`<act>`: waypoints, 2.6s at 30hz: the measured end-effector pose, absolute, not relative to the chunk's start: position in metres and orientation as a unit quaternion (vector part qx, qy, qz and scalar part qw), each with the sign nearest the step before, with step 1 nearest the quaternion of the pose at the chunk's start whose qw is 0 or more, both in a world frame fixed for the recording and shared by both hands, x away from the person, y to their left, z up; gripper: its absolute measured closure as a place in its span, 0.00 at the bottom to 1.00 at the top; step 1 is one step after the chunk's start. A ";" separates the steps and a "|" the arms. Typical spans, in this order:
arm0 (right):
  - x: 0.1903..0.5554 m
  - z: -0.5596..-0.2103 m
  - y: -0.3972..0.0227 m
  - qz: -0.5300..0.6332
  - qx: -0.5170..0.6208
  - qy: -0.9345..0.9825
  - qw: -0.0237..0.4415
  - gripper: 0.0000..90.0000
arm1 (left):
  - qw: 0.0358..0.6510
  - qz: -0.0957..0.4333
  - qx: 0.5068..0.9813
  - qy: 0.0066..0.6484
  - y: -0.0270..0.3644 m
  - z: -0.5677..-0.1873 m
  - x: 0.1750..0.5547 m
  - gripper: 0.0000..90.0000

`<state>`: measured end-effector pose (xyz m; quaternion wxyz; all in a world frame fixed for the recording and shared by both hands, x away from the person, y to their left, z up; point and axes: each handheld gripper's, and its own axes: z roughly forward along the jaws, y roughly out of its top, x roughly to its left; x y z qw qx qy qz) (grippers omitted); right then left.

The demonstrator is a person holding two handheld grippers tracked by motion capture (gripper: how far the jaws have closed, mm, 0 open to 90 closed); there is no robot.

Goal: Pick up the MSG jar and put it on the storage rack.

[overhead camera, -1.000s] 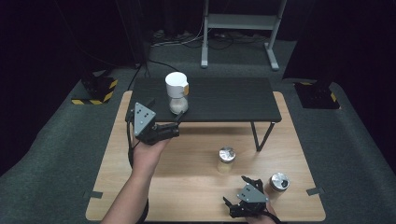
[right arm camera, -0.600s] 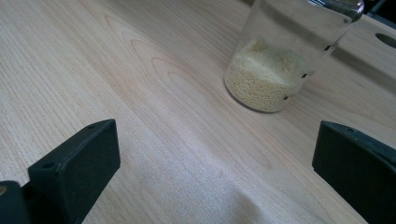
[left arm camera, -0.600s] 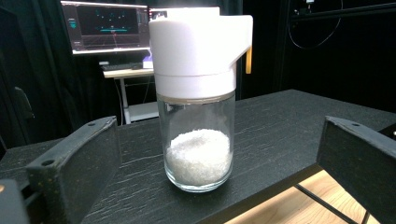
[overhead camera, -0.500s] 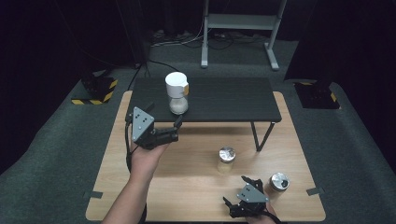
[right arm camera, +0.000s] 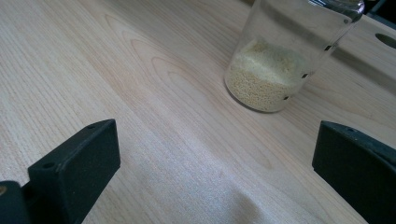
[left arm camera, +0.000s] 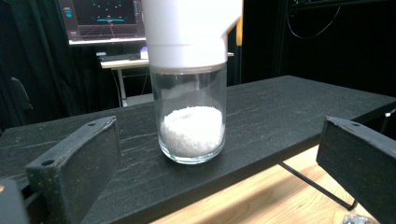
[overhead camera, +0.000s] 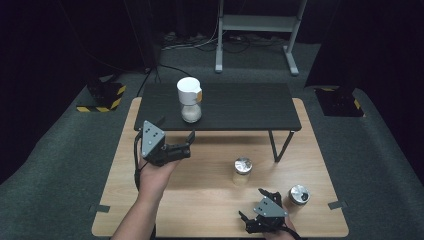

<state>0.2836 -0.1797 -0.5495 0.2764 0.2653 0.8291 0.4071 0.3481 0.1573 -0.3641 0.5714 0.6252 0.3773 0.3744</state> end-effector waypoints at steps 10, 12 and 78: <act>0.283 -0.550 -0.179 0.405 0.266 0.831 0.275 0.00 | 0.566 0.367 0.631 0.383 0.158 -0.375 0.344 0.00; 0.283 -0.550 -0.179 0.406 0.265 0.830 0.275 0.00 | 0.566 0.366 0.632 0.384 0.158 -0.378 0.342 0.00; 0.283 -0.549 -0.181 0.411 0.266 0.827 0.276 0.00 | 0.506 0.303 0.692 0.417 0.158 -0.502 0.303 0.00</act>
